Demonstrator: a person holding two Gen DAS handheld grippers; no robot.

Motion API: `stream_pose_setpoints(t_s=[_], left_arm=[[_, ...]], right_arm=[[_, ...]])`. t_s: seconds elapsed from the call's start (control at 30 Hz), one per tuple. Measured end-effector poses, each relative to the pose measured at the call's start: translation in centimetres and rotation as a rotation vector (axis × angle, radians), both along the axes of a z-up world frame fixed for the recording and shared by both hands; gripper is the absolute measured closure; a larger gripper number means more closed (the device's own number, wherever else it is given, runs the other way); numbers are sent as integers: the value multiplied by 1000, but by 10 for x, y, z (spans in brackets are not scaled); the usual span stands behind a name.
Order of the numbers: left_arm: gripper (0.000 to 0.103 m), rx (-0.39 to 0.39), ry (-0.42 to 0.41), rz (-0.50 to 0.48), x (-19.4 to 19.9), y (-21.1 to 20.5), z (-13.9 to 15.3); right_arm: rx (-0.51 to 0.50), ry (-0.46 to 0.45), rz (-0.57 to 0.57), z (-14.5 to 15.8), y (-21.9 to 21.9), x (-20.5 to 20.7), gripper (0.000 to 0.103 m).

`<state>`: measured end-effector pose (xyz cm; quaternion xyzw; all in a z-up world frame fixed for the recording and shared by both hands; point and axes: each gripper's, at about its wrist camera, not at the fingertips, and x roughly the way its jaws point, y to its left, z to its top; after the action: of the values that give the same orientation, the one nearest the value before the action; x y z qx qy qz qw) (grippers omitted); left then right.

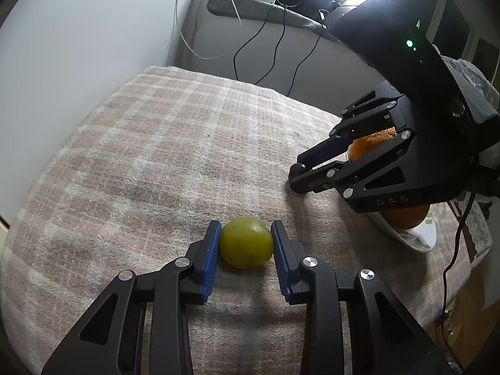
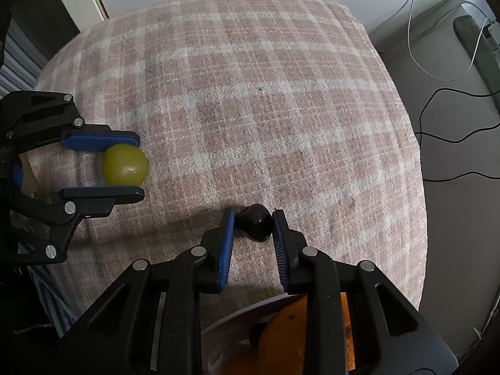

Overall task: Organize fruits
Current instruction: 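Close the left gripper on the green fruit while the right gripper closes on the dark plum, then carry the green fruit and dark plum over the white floral plate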

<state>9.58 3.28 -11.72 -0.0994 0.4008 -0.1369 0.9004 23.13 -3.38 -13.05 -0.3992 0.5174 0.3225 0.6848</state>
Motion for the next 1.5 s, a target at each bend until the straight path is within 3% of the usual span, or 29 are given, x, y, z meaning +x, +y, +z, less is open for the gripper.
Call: stream_pose_setpoints(t_s=[0.83,1.13,1.5], left_arm=[[73,-10,-49,28,-21,5,19],[73,-4,-76,1,-27,-10,31],[73,-7,-105,-71,-33,-48,45]], right_arm=[[201,-59,-27,55,-14,-55,78],[330,-91,-94,79,-50,-66,78],[493,-129,-237,95,-126,-92,78]])
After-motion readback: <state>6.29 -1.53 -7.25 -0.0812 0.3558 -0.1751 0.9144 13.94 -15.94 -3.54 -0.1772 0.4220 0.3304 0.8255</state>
